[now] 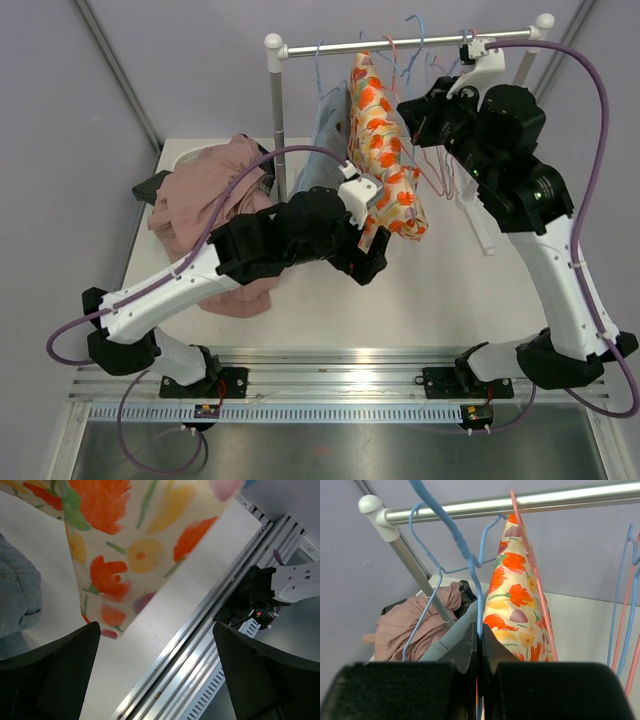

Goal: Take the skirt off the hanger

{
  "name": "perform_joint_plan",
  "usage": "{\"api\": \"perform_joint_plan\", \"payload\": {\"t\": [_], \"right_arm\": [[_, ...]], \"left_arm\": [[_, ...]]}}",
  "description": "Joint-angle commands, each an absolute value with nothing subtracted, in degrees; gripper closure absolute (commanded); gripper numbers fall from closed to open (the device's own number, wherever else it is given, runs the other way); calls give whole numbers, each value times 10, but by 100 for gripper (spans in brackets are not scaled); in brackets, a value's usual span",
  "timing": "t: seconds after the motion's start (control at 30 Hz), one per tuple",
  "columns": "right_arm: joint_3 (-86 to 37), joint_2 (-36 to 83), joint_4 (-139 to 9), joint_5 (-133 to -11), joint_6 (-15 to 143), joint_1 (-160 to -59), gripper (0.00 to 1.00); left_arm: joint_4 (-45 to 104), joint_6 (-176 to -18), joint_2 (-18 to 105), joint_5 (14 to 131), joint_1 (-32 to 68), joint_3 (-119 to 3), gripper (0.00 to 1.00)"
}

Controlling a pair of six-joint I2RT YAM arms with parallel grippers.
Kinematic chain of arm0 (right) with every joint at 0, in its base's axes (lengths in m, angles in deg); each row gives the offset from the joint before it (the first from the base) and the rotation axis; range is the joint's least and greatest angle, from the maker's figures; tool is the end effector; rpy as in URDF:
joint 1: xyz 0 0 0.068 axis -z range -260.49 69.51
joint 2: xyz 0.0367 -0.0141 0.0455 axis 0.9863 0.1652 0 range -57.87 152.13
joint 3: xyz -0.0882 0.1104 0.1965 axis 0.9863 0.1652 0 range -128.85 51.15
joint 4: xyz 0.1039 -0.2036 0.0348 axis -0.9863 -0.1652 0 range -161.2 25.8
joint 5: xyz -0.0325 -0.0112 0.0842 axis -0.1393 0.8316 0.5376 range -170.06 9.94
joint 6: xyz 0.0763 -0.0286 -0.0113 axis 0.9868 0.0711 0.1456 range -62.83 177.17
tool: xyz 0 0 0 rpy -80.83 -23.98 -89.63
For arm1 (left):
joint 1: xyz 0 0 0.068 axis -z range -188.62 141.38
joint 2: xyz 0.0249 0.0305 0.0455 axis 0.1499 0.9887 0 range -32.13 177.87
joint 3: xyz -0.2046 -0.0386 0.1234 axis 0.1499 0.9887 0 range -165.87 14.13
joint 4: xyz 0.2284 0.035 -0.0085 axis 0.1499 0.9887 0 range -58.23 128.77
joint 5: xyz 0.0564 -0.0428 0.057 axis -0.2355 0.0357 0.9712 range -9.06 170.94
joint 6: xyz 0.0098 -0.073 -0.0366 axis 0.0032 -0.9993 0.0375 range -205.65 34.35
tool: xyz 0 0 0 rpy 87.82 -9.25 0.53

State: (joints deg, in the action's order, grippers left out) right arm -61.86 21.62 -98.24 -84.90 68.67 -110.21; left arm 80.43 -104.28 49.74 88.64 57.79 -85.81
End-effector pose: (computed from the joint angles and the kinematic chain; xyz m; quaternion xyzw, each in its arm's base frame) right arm 0.2348 0.1271 0.5077 -0.0830 0.7055 0.2194 0.6688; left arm 0.1270 -0.2668 0.3925 0.3205 0.8058 -0.2912 0.4039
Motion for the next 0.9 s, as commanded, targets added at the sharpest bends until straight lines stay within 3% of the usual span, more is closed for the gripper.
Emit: {"api": "perform_joint_plan", "payload": {"t": [0.0, 0.3, 0.33, 0.37, 0.4, 0.57, 0.63, 0.87], "right_arm": [[-605, 178, -966, -824, 710, -1100, 100], [-569, 125, -974, -803, 751, -1100, 100], [-563, 123, -970, -803, 754, -1100, 100], [-560, 121, -968, -803, 759, -1099, 100], [-557, 120, -965, -803, 761, -1099, 100], [-562, 130, -964, -805, 756, -1100, 100], [-581, 140, -969, -812, 750, -1100, 100], [-664, 194, -999, -853, 715, -1099, 100]], "left_arm": [[727, -1016, 508, 899, 576, -840, 1], [648, -991, 534, 959, 576, -821, 1], [628, -987, 535, 946, 574, -816, 23], [617, -979, 535, 936, 574, -809, 55], [606, -980, 536, 921, 569, -801, 96], [625, -1010, 457, 938, 579, -738, 100], [650, -1035, 402, 986, 606, -653, 100], [766, -1241, 67, 1062, 708, -385, 100]]}}
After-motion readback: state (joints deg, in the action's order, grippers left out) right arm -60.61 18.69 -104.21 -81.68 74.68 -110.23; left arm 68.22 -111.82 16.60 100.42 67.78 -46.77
